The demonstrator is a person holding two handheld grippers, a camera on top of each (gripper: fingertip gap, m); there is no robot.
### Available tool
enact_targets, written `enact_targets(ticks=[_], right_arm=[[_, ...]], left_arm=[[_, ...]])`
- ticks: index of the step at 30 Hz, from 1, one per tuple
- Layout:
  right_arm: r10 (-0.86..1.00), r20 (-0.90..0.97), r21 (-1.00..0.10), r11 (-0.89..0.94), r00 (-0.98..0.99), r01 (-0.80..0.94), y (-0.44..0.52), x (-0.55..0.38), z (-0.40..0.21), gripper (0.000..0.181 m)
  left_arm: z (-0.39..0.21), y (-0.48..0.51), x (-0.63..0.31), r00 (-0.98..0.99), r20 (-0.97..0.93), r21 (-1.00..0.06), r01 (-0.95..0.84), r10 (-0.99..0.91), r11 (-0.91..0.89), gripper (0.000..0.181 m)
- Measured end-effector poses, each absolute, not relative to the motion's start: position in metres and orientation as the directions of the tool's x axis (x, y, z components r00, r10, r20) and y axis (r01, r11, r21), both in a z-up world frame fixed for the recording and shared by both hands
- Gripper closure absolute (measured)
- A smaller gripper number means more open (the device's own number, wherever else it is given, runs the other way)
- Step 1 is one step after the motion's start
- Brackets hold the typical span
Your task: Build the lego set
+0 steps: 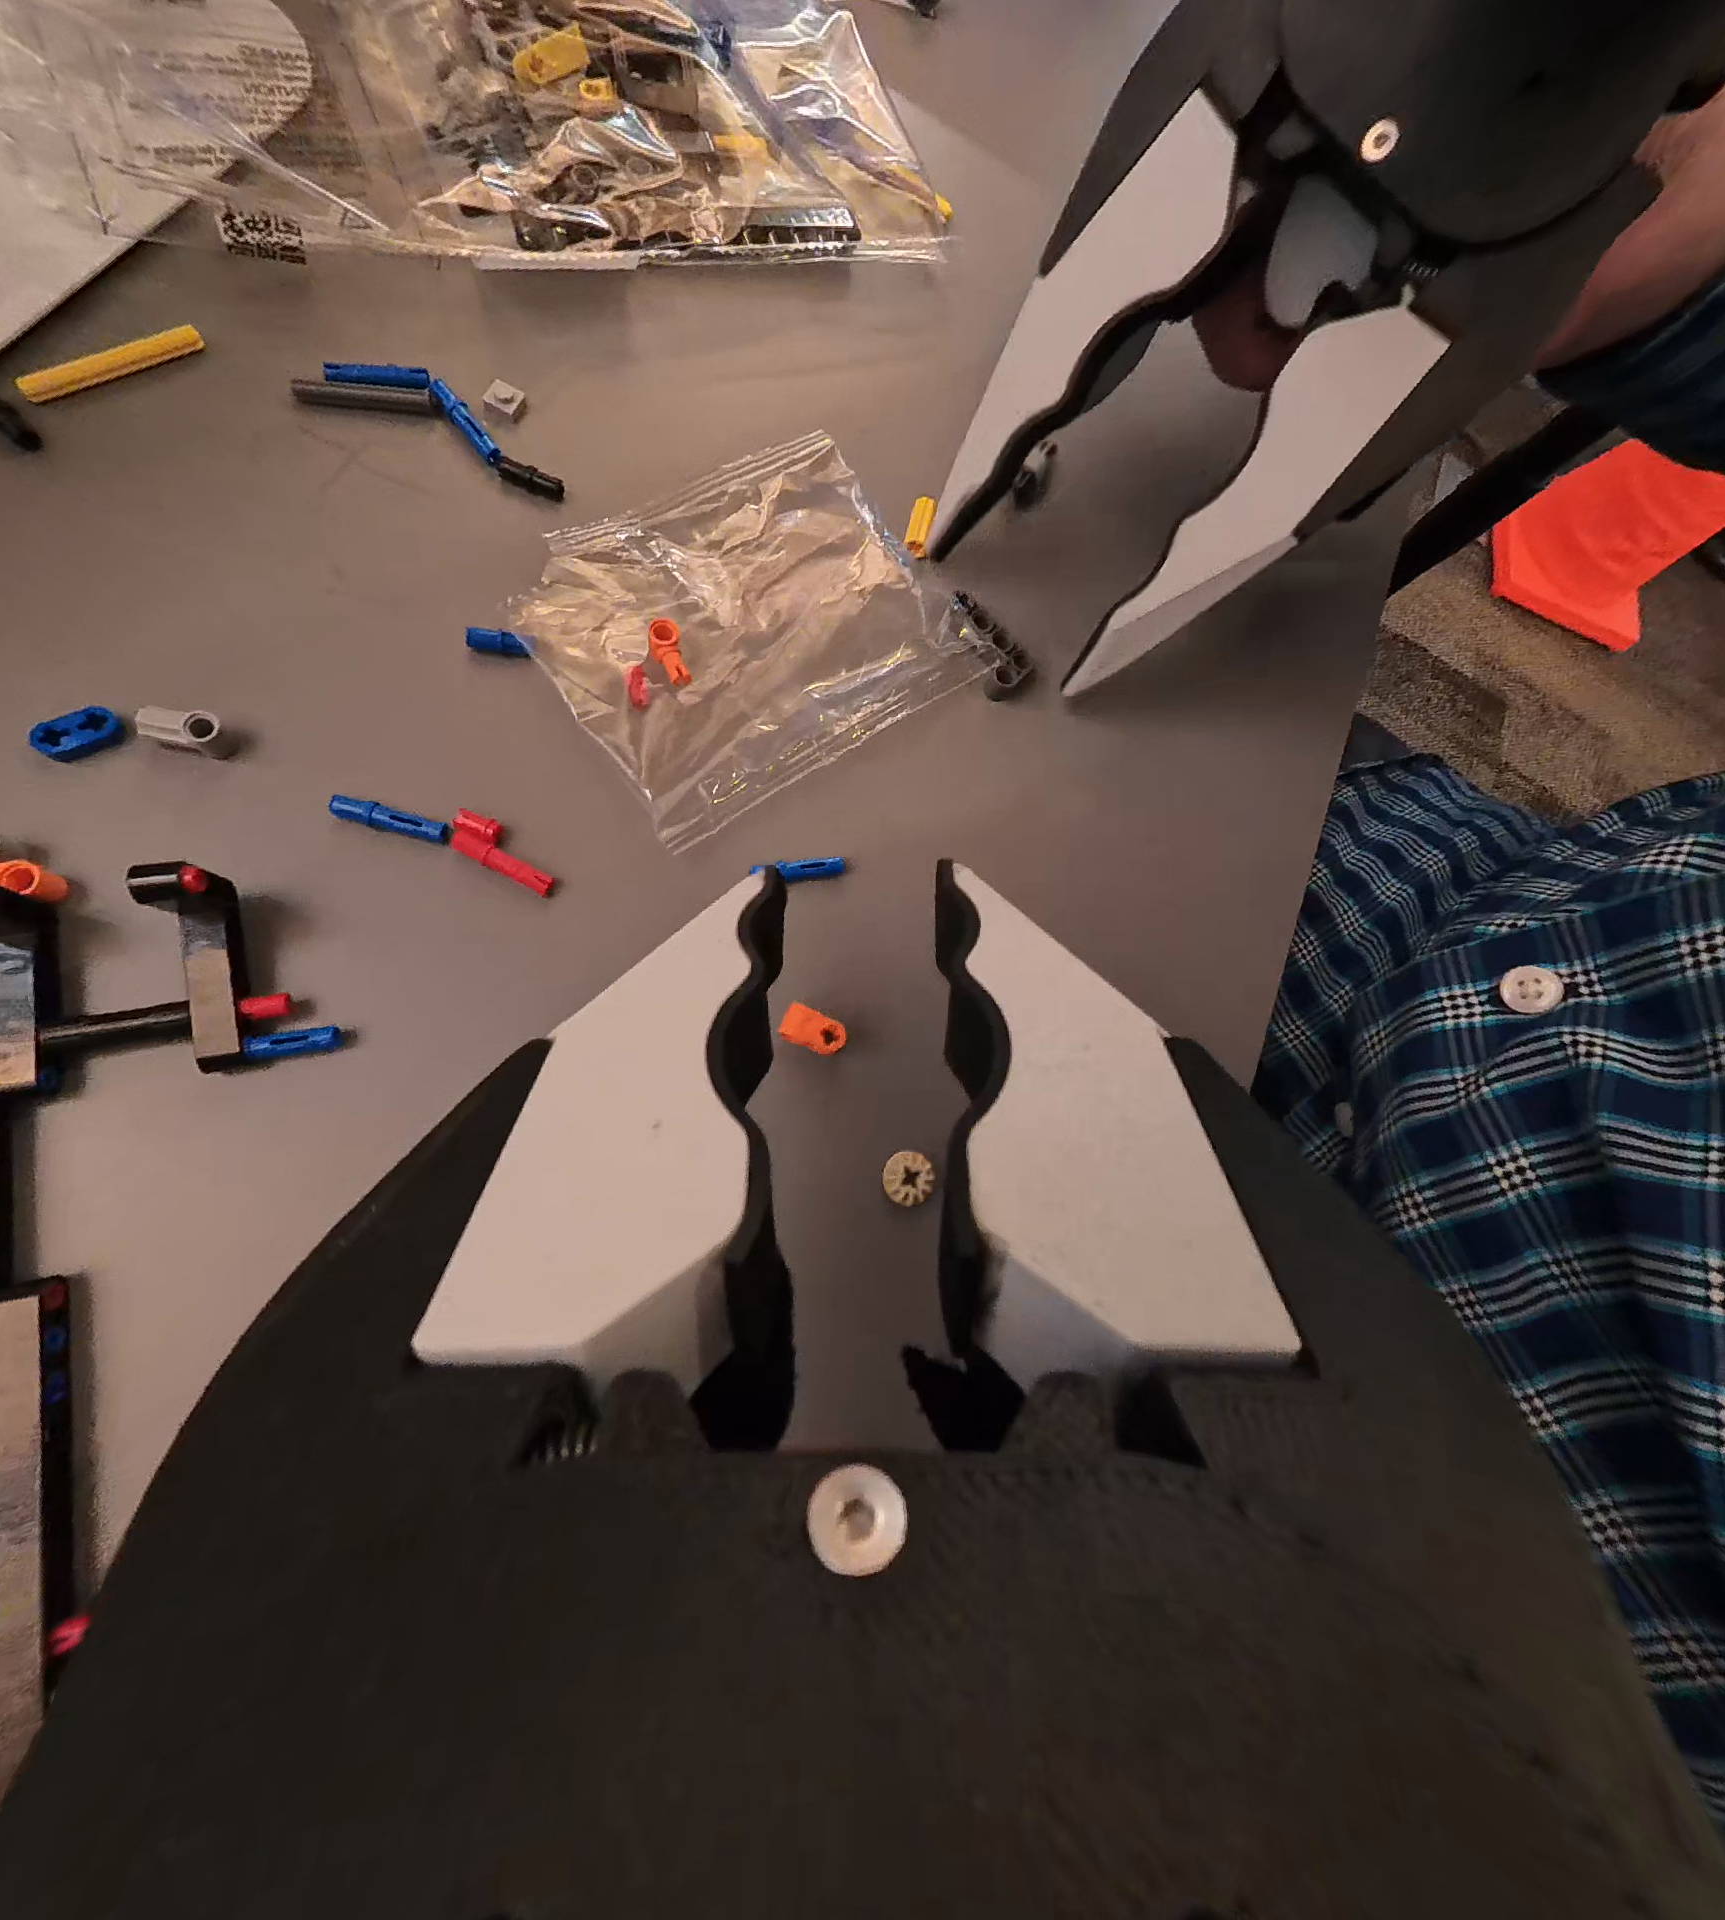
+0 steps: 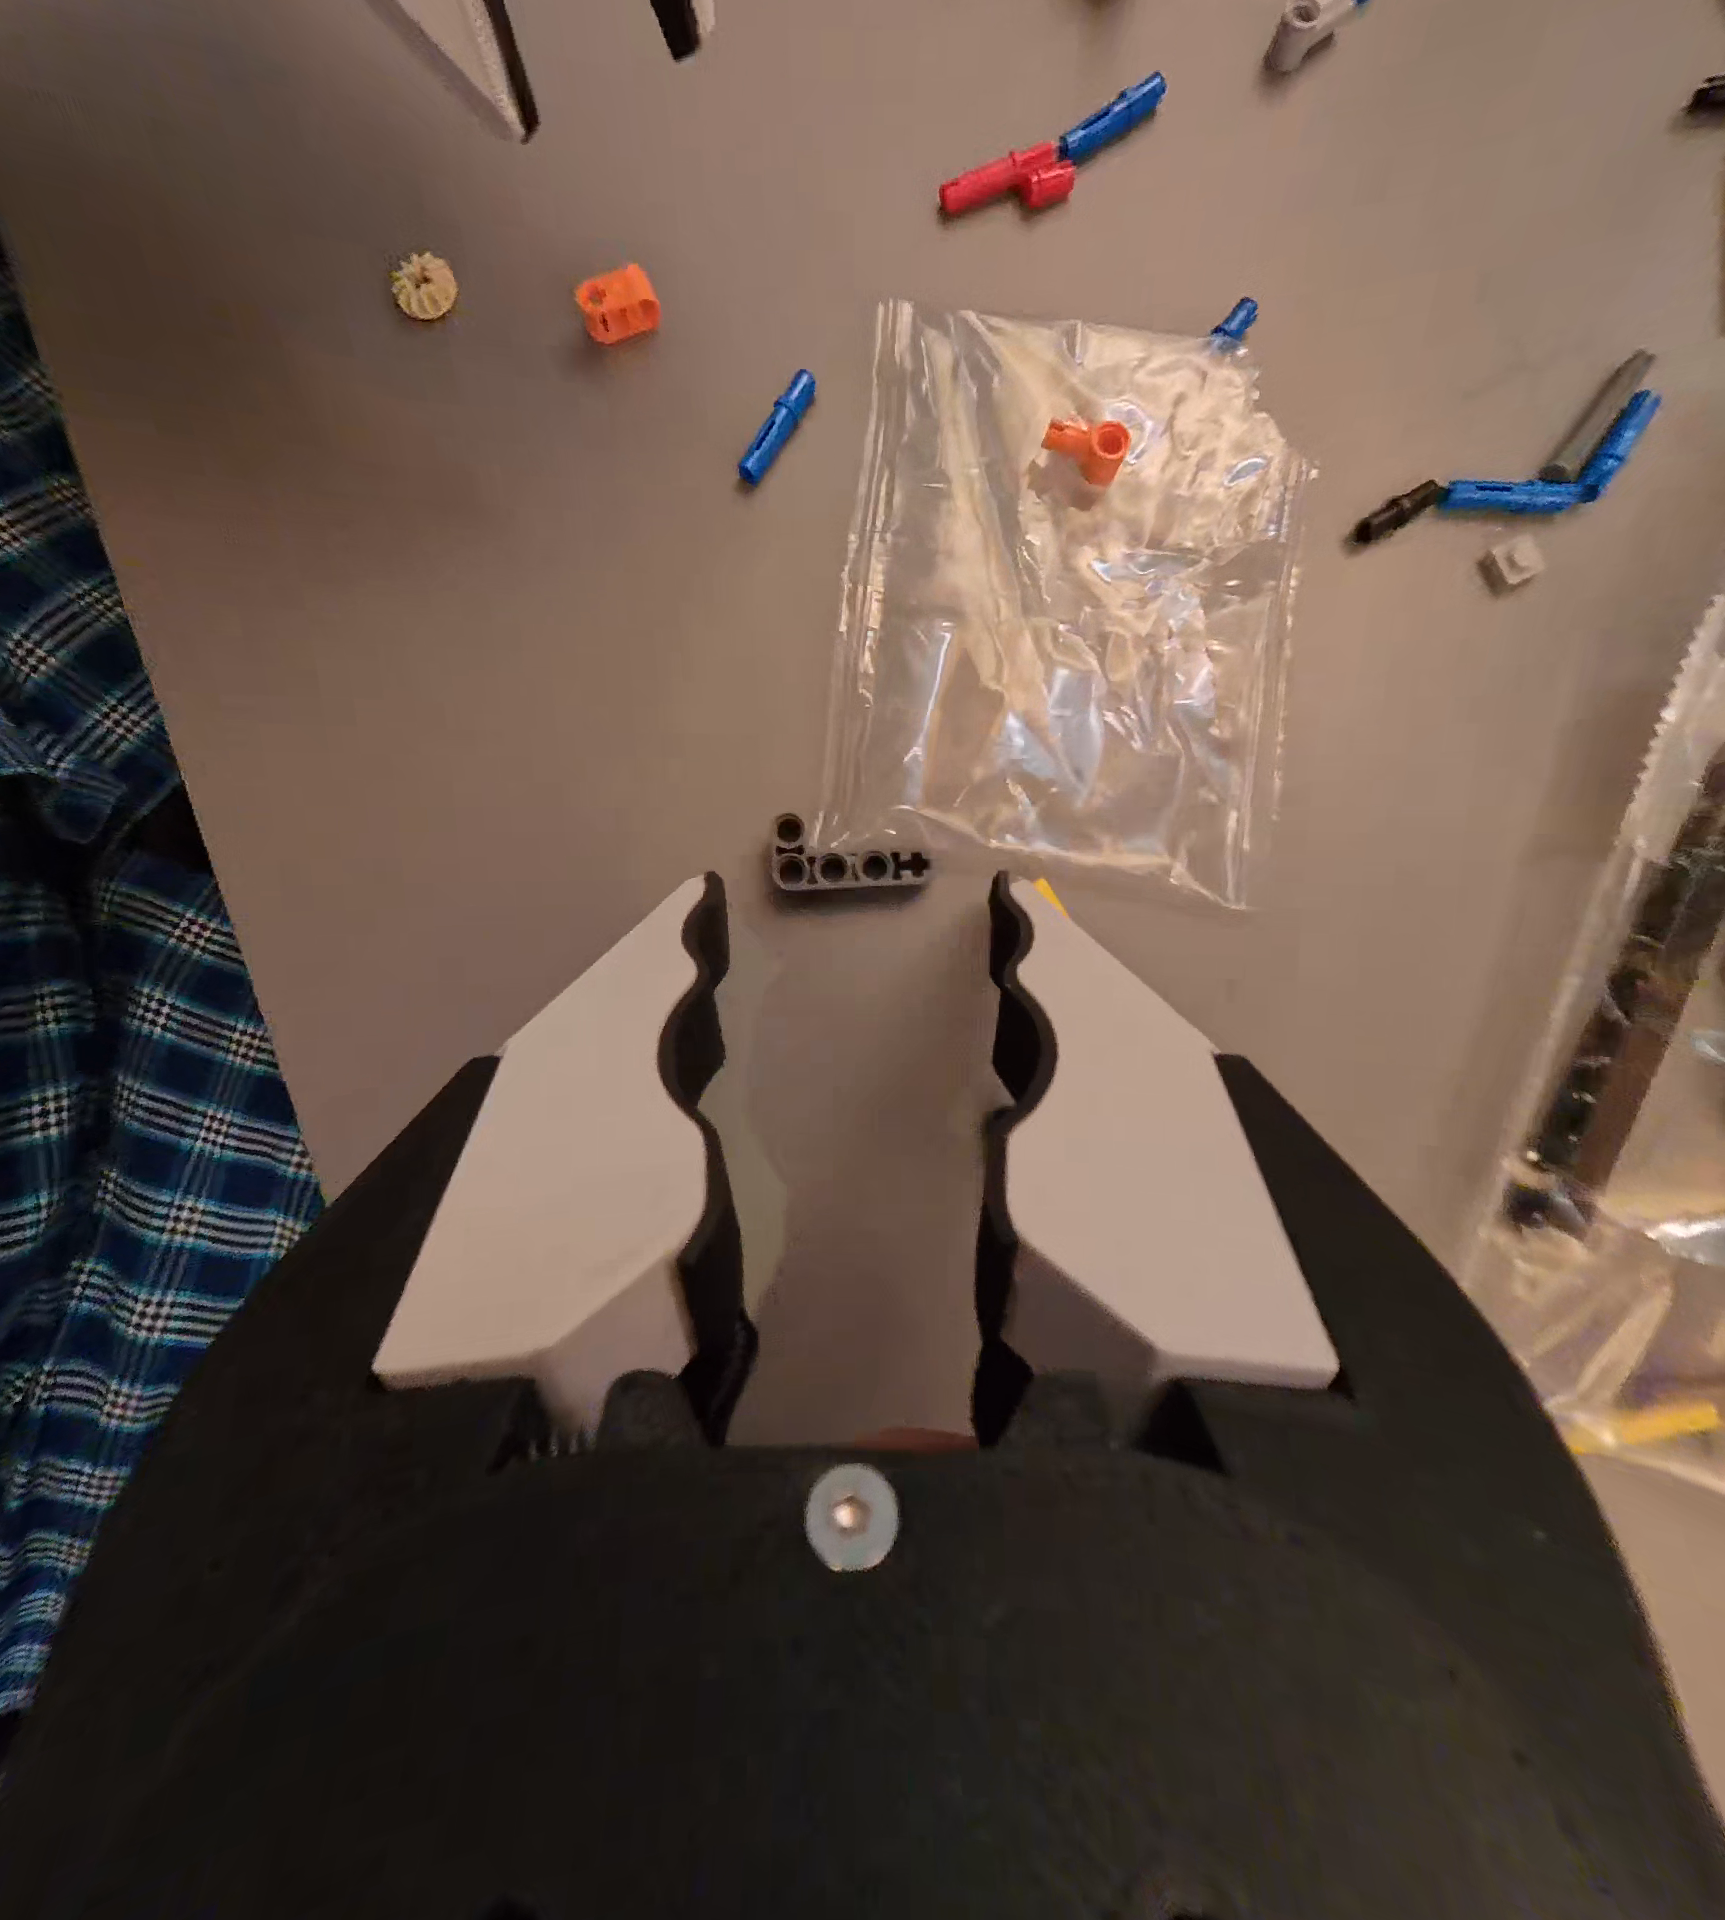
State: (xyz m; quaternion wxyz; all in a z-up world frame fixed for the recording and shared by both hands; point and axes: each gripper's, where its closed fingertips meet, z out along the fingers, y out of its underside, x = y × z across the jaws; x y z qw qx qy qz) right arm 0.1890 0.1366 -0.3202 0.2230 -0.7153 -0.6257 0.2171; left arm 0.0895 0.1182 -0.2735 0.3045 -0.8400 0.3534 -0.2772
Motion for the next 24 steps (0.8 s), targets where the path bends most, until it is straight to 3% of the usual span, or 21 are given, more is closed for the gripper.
enact_targets(ticks=[8,18,24], right_arm=[[0.993,-0.042,-0.621,-0.113,0.111,0.775,0.136,0.178,-0.324,0.151],[0.996,-0.046,-0.637,-0.092,0.081,0.765,0.132,0.177,-0.315,0.151],[0.996,-0.058,-0.714,-0.088,0.067,0.694,0.141,0.165,-0.290,0.151]], left_arm=[[-0.274,0.120,0.090,0.602,0.248,-0.712,-0.418,-0.759,-0.565,0.155],[-0.273,0.122,0.092,0.608,0.239,-0.715,-0.418,-0.757,-0.561,0.155],[-0.264,0.127,0.092,0.614,0.269,-0.732,-0.370,-0.742,-0.572,0.155]])
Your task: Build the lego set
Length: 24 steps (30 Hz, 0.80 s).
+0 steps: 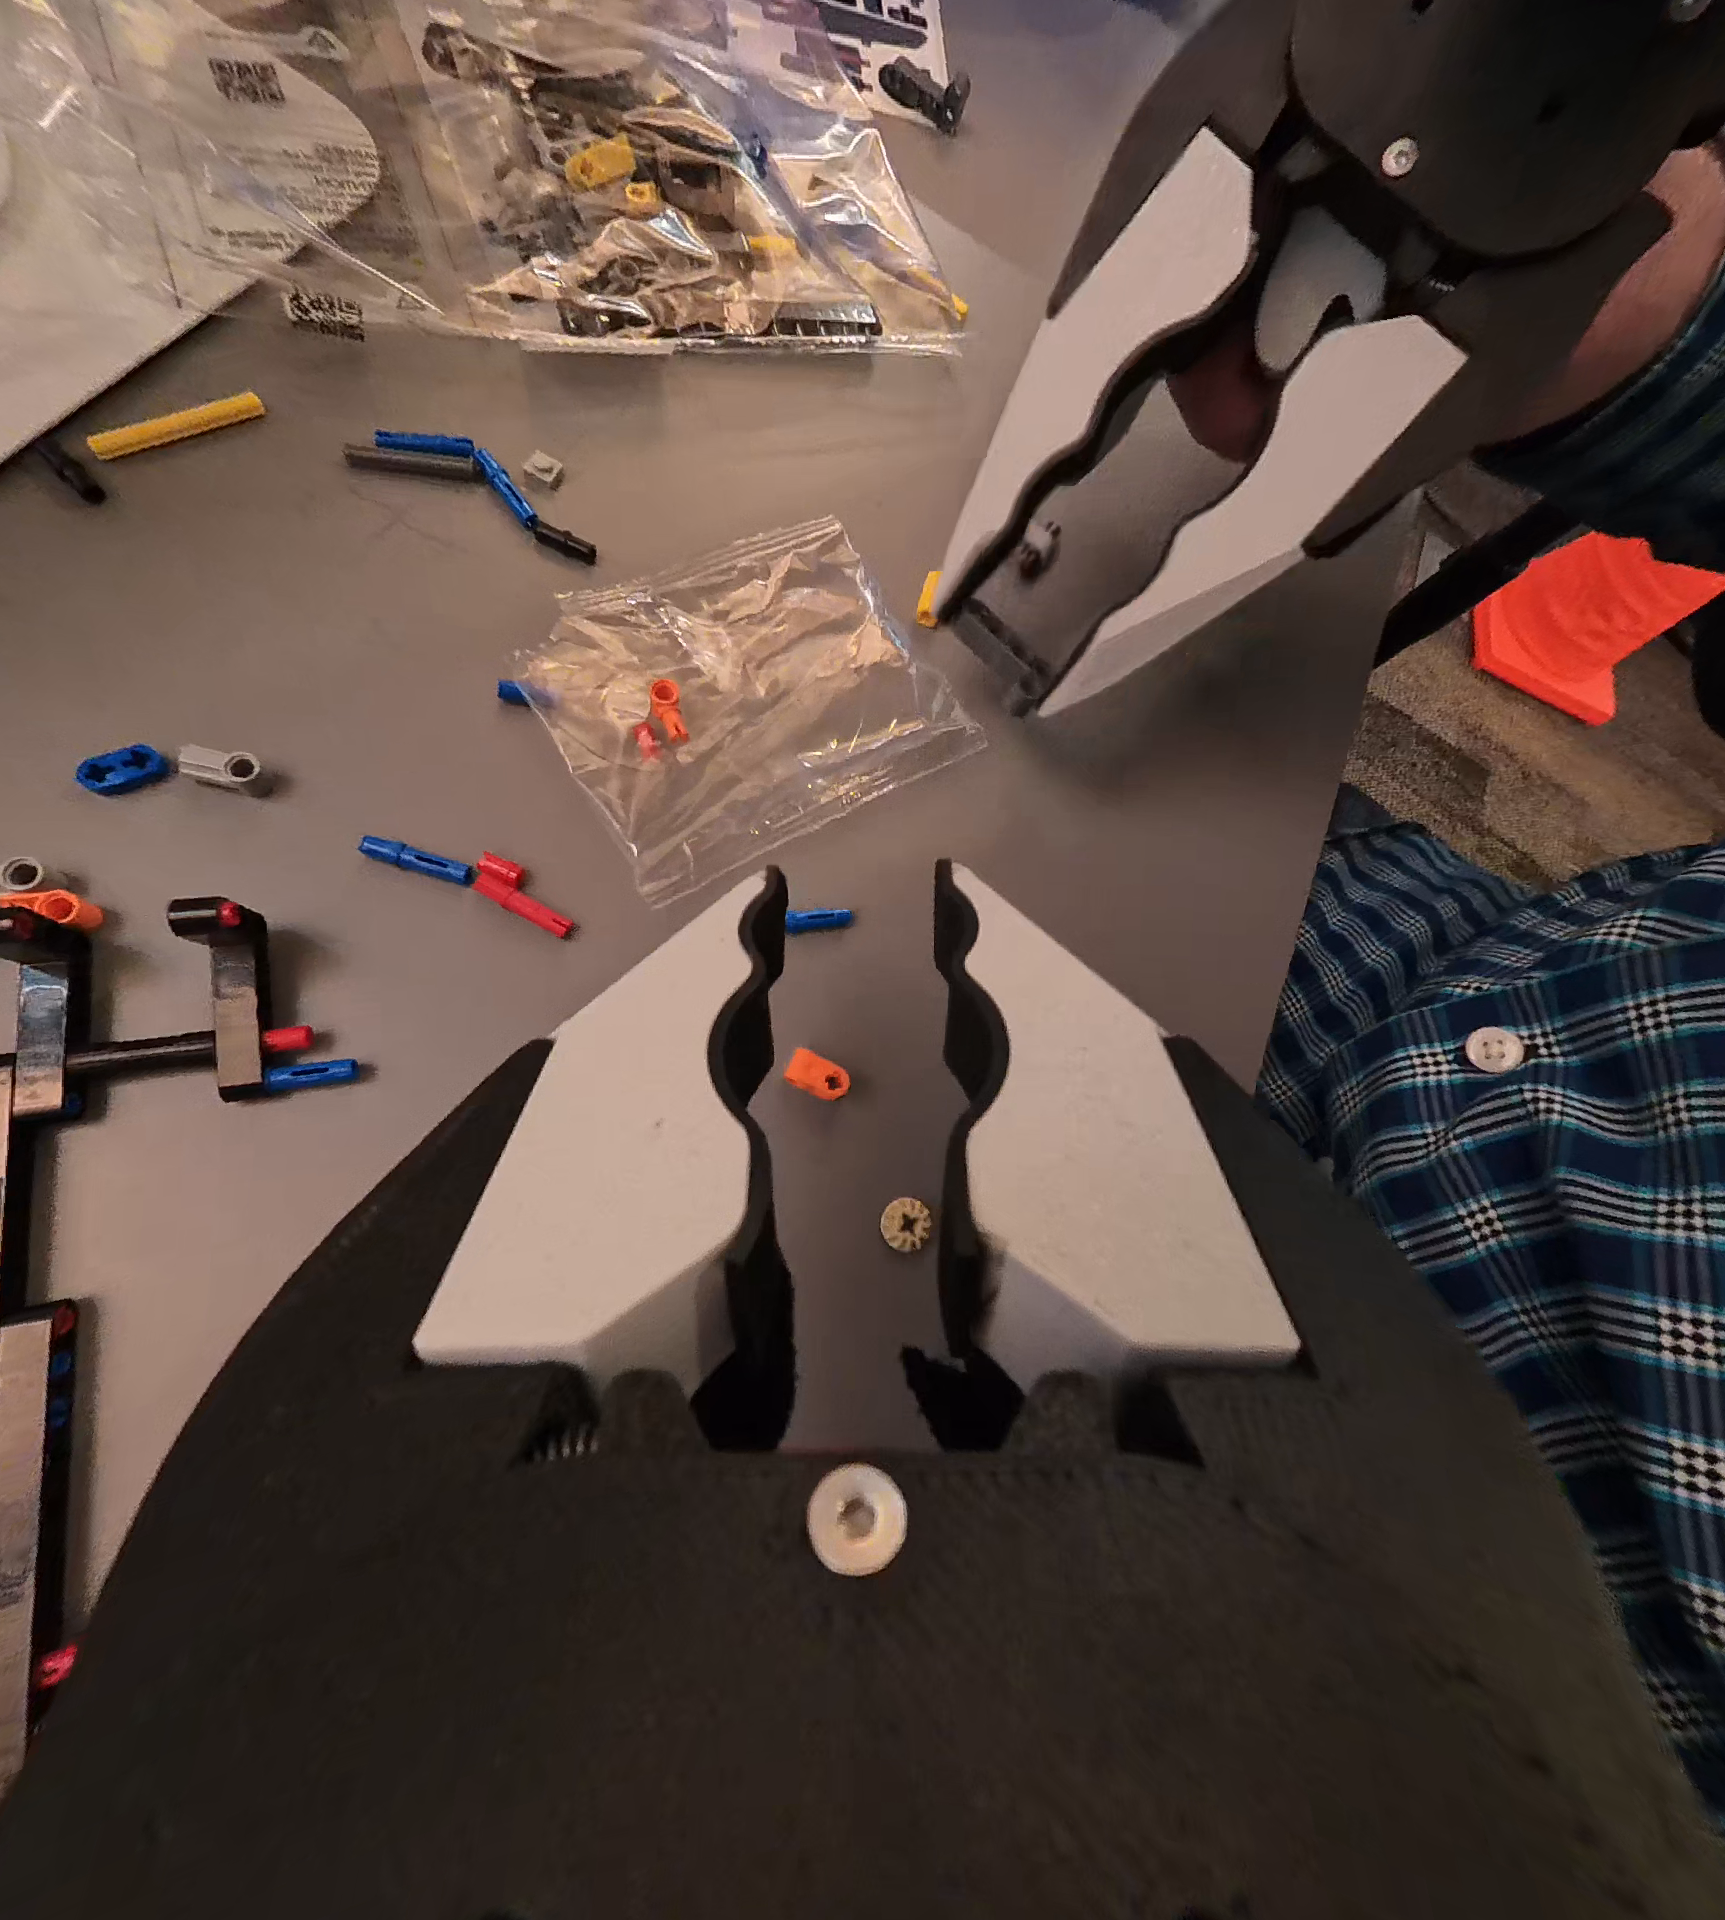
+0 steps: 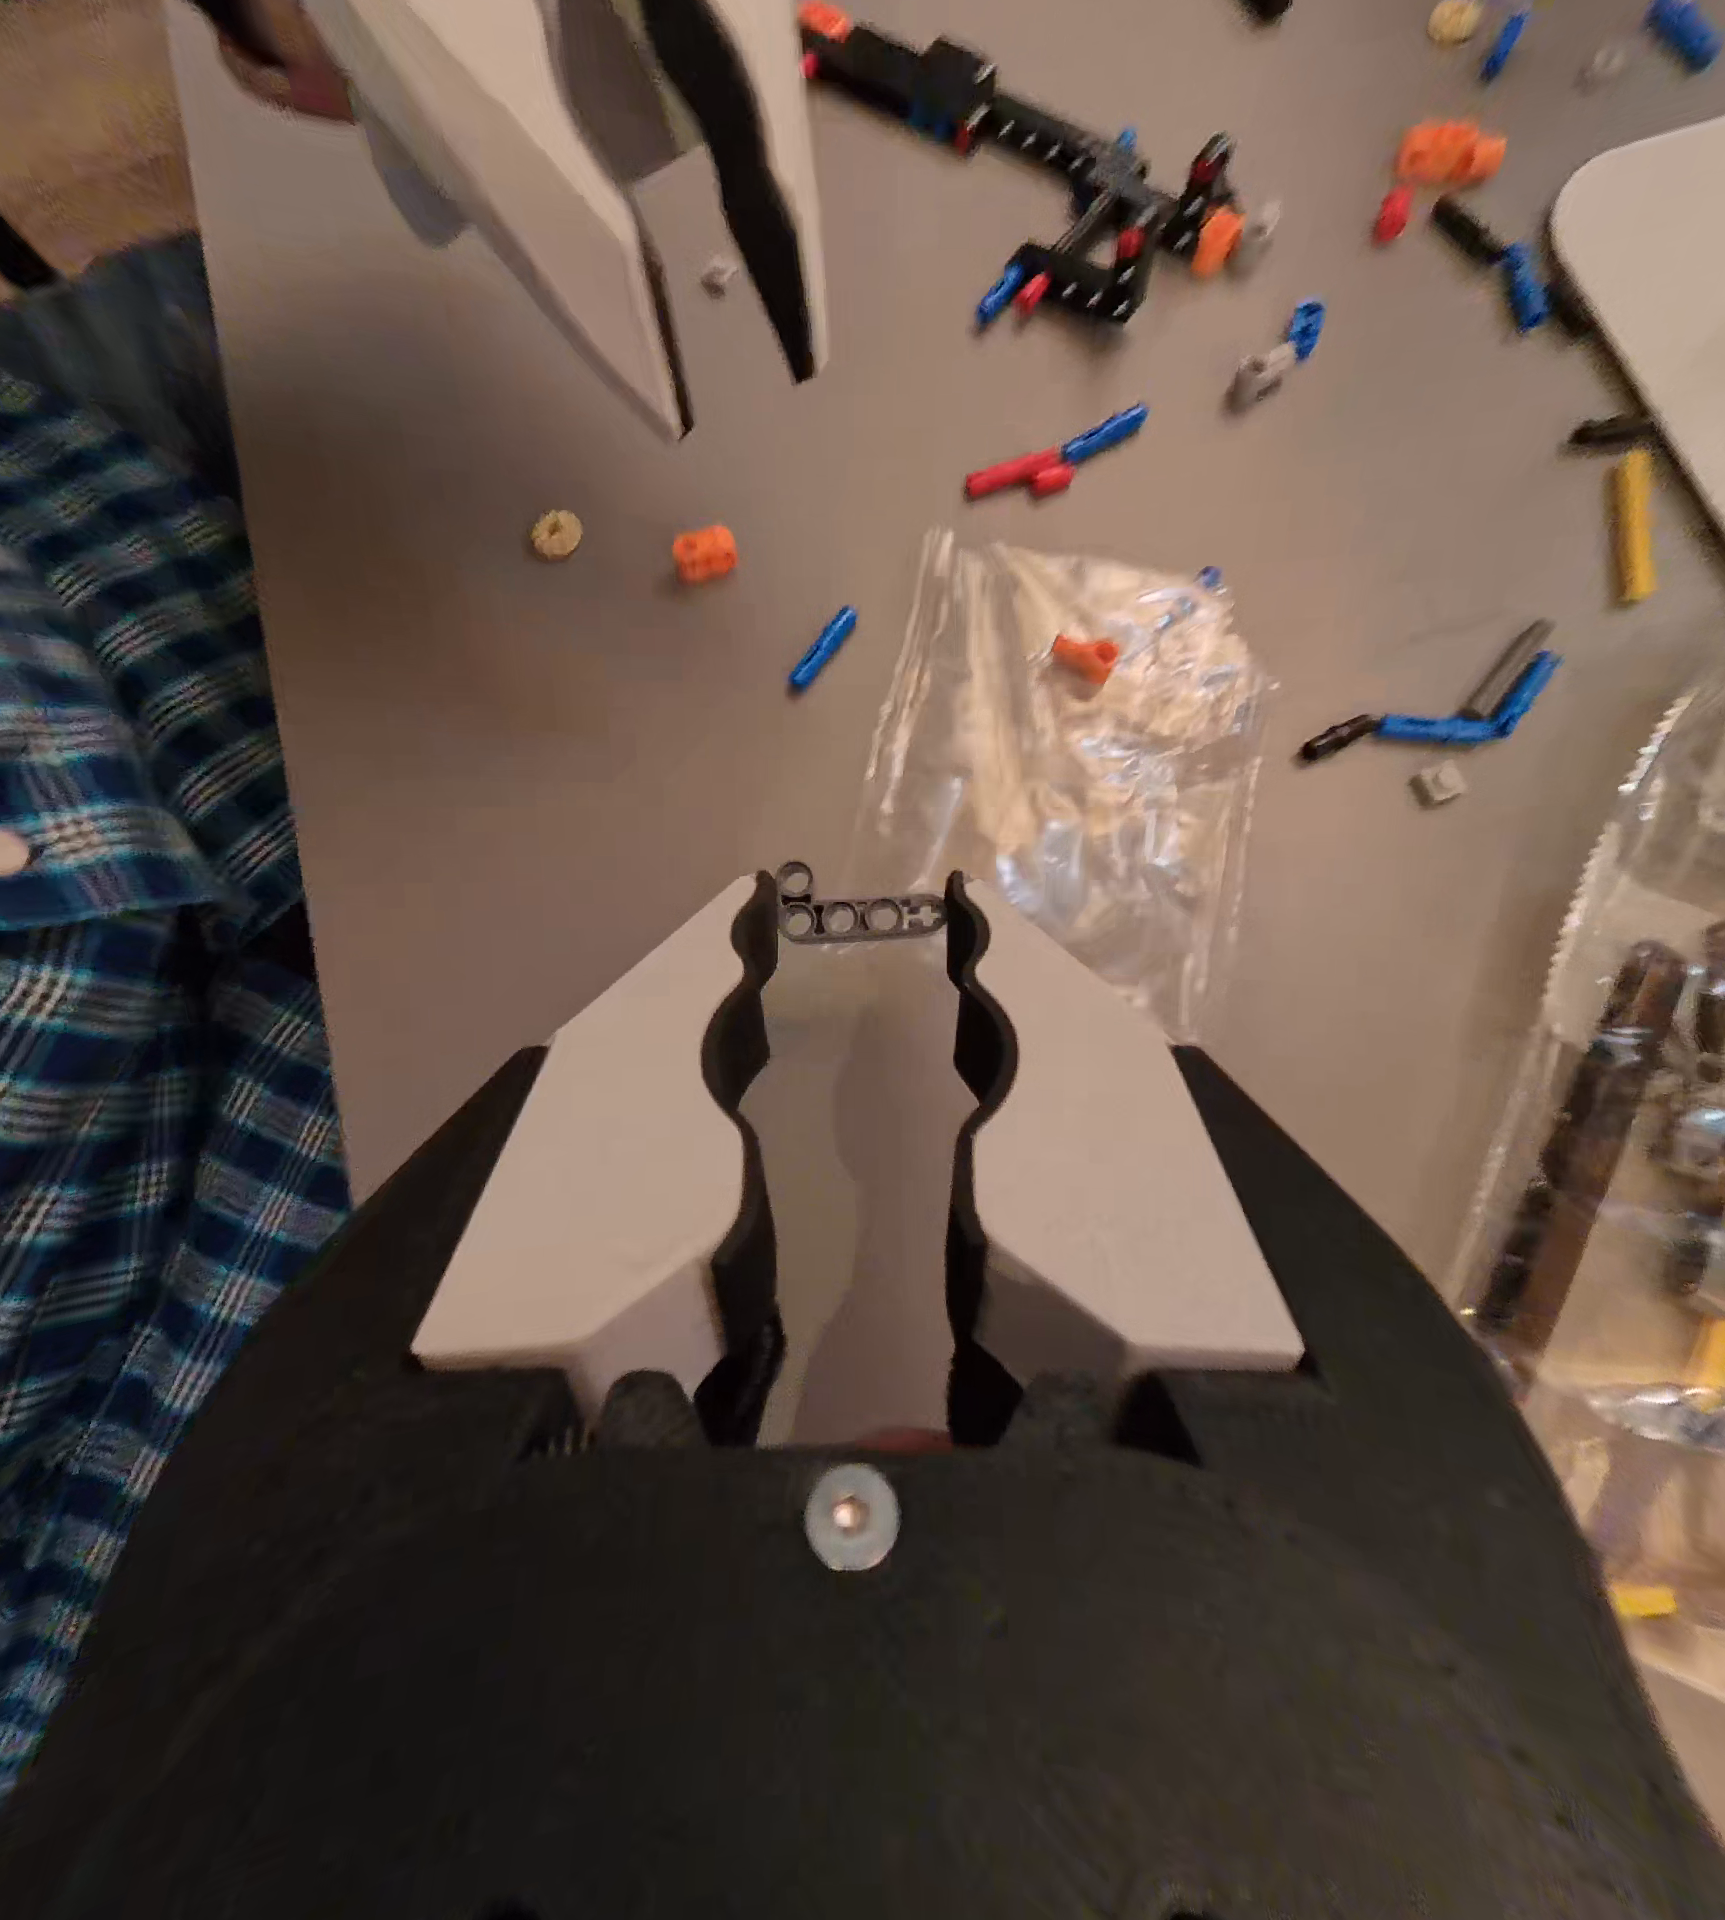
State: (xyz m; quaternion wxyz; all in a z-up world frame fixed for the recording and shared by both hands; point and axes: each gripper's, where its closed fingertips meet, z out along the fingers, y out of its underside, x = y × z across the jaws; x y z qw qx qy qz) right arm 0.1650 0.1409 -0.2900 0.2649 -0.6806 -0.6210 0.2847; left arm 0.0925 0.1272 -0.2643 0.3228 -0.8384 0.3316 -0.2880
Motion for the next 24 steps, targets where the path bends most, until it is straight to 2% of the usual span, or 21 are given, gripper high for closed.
enact_targets(ticks=[8,11,16,20,24], right_arm=[[0.993,-0.061,-0.712,-0.117,0.105,0.693,0.169,0.136,-0.303,0.150],[0.992,-0.061,-0.696,-0.122,0.111,0.708,0.173,0.133,-0.309,0.136],[0.991,-0.054,-0.728,-0.121,0.119,0.675,0.178,0.138,-0.297,0.136],[0.975,-0.041,-0.758,-0.174,0.220,0.628,0.199,0.166,-0.280,0.139],[0.907,-0.046,-0.779,-0.295,0.419,0.553,0.242,0.225,-0.268,0.143]], left_arm=[[-0.266,0.132,0.097,0.623,0.259,-0.730,-0.374,-0.738,-0.572,0.155],[-0.265,0.136,0.097,0.629,0.262,-0.732,-0.365,-0.732,-0.575,0.155],[-0.260,0.148,0.101,0.632,0.248,-0.743,-0.362,-0.734,-0.563,0.154],[-0.252,0.167,0.112,0.621,0.194,-0.747,-0.408,-0.759,-0.525,0.155],[-0.242,0.201,0.134,0.595,0.124,-0.753,-0.464,-0.794,-0.466,0.155]])
